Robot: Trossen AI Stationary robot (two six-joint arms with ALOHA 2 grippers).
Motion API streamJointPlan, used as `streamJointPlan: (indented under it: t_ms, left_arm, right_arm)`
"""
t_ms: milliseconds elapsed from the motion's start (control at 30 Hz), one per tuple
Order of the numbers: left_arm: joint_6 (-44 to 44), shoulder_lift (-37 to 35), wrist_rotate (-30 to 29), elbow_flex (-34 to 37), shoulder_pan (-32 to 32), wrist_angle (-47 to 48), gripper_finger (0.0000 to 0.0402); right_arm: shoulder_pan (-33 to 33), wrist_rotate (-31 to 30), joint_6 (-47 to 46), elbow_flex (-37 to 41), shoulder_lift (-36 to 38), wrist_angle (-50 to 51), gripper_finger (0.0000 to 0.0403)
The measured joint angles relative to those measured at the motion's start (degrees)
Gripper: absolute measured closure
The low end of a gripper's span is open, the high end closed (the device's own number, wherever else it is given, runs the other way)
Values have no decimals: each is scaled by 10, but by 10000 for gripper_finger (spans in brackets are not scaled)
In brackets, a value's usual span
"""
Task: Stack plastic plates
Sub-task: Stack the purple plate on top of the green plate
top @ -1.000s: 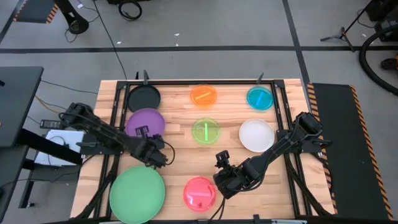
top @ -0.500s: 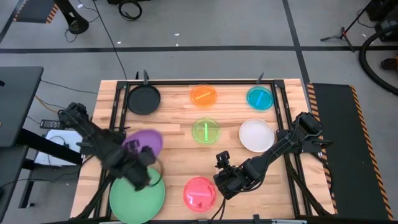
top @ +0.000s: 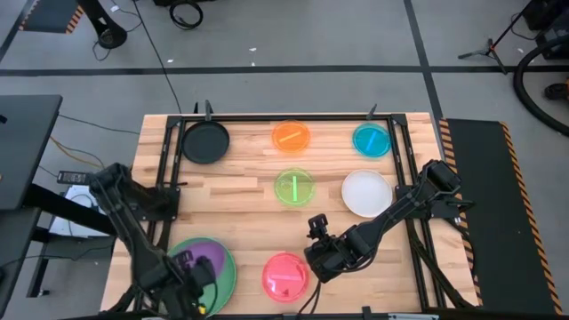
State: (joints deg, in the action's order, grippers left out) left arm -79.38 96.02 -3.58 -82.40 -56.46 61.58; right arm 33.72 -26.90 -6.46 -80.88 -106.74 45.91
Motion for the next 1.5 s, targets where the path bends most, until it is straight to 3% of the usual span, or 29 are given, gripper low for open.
streamJointPlan:
  t_ms: [100, 200, 433, 1233, 1500]
  left_arm:
    - [-6, 32, 56, -26, 6, 9, 386]
    - [-6, 51, 71, -74, 6, 28, 386]
    - [-4, 79, 0, -188, -5, 74, 386]
    - [6, 154, 4, -155, -27, 111, 381]
    - [6, 154, -24, -155, -25, 111, 344]
  right_arm:
    - [-2, 0, 0, 0, 0, 0, 160]
    - [-2, 0, 0, 0, 0, 0, 160]
    - [-2, 1, 0, 0, 0, 0, 160]
    - [-2, 1, 0, 0, 0, -2, 160]
    - [-2, 1, 0, 0, 0, -3, 160]
